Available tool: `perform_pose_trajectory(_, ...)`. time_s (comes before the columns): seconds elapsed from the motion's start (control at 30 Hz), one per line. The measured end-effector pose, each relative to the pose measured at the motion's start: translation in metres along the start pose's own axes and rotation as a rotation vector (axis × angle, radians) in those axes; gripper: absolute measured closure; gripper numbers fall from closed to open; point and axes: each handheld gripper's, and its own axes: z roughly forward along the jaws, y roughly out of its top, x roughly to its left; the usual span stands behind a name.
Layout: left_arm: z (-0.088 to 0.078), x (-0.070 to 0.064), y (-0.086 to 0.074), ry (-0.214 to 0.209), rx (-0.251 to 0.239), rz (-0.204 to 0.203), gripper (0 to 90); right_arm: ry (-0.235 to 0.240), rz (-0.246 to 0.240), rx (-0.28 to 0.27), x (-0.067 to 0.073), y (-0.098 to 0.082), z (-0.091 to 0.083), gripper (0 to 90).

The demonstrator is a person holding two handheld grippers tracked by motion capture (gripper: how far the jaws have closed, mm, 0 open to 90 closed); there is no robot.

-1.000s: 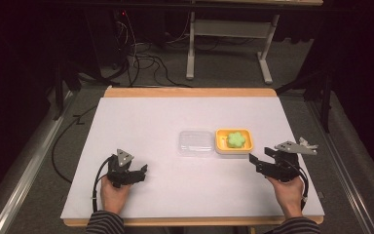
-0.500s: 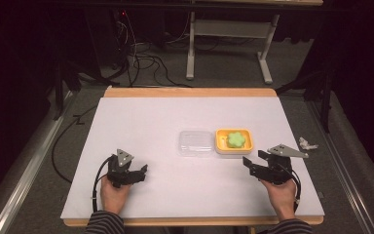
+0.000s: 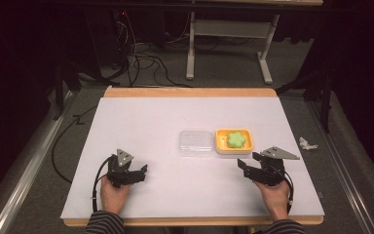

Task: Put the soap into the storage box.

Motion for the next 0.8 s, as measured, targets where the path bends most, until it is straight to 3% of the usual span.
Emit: perform_pose_trajectory(0.8, 0.0, 0.0, 0.0, 0.001, -0.001, -0.001, 16.0, -0.001, -0.009, 0.041, 0.004, -0.014, 0.02, 34.0)
